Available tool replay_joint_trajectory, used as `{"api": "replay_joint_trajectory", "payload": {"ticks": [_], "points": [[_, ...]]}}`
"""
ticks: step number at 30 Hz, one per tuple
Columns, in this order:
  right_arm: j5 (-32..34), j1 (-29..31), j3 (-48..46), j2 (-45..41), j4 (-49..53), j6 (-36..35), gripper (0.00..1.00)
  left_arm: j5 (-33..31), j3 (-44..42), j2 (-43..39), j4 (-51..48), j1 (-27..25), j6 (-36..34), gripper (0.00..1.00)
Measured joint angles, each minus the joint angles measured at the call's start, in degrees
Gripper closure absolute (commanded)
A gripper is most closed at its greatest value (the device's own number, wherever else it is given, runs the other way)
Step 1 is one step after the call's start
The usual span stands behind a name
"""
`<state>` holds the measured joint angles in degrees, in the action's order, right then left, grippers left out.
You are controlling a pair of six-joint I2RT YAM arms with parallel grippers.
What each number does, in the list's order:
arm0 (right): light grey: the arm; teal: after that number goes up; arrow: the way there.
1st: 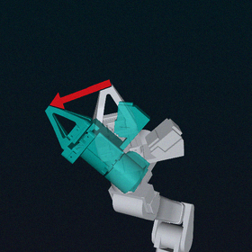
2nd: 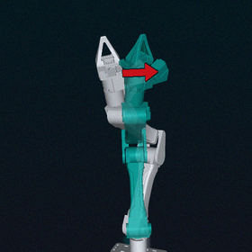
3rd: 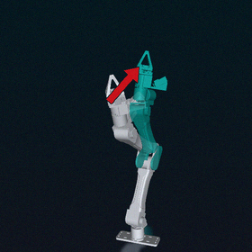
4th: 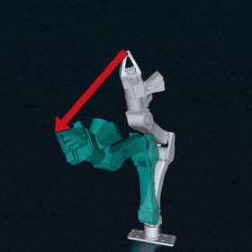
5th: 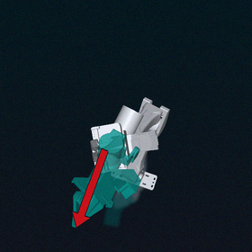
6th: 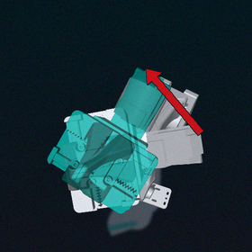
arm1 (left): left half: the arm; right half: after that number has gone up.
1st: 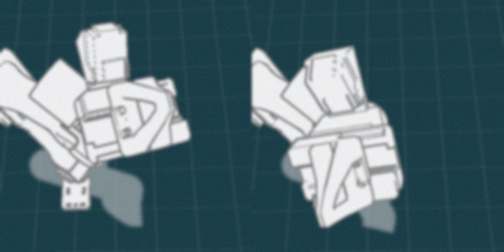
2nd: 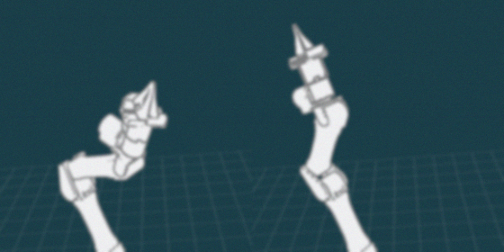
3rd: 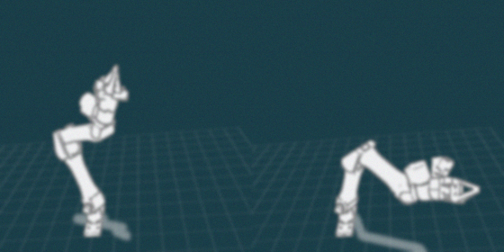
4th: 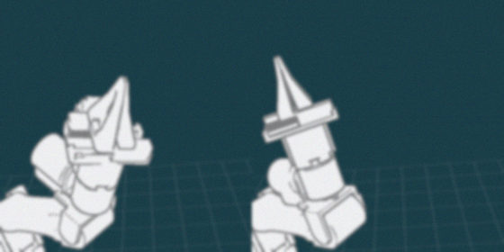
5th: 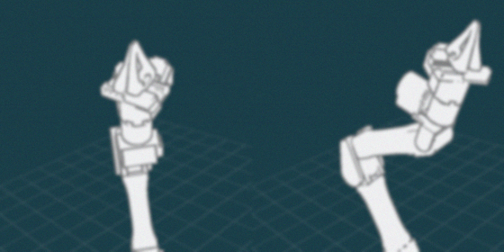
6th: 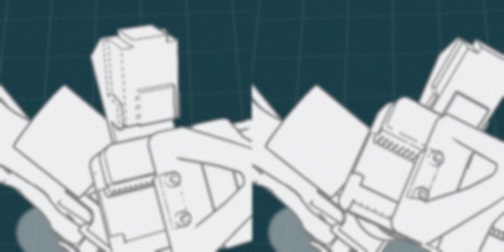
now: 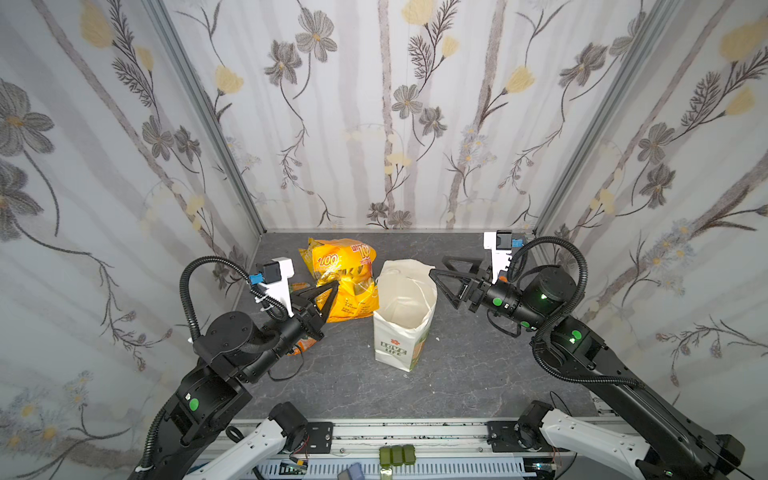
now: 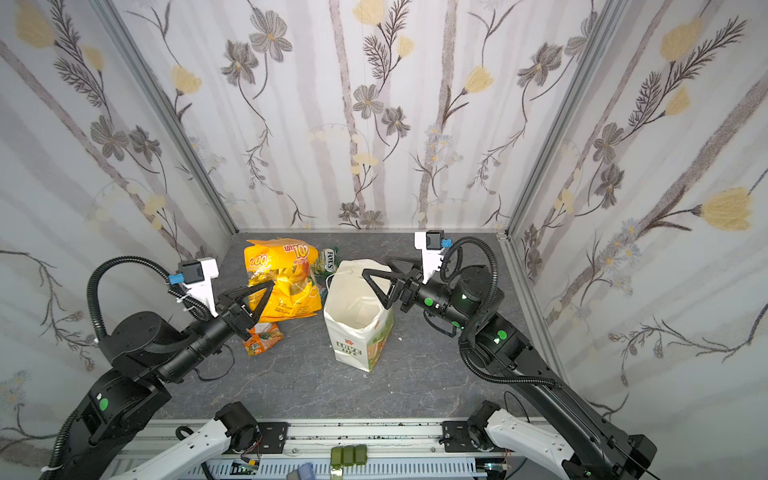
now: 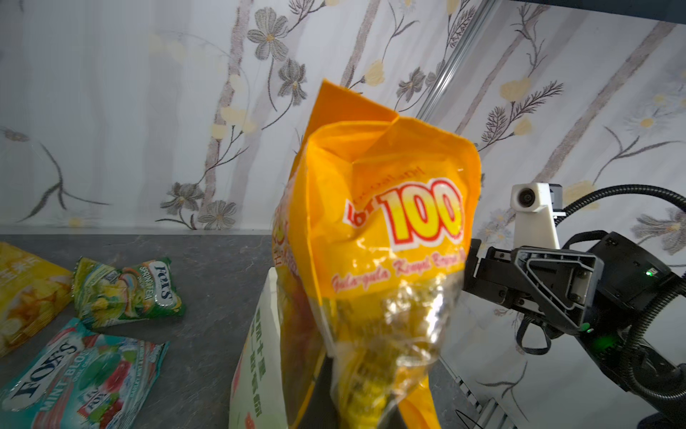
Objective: Take the snacks out of the paper bag
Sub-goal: 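Carry the yellow packet beside the other packets with the left gripper while the right withdraws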
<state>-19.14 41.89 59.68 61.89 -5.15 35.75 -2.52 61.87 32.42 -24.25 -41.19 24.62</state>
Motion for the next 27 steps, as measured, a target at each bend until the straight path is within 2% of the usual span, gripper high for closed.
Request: {"api": "replay_joint_trajectory", "payload": {"ticks": [10, 14, 20, 27], "points": [[-0.02, -0.74, -4.31, -0.98, -0.66, 3.32, 0.01, -14.43, -15.23, -7.72, -0.72, 0.0, 8.2, 1.0], [-0.02, -0.76, -4.33, -0.68, -0.59, 3.85, 0.01, -17.49, -19.02, -8.46, 0.42, 0.37, 10.95, 1.0], [-0.02, -0.76, -4.33, 0.11, -0.55, 4.31, 0.0, -16.22, -22.21, -5.9, 2.12, 3.45, 15.04, 1.0], [-0.02, -0.81, -4.35, 0.31, -0.11, 4.33, 0.0, -6.49, -28.5, -2.36, 5.2, 12.68, 21.66, 1.0]]}}
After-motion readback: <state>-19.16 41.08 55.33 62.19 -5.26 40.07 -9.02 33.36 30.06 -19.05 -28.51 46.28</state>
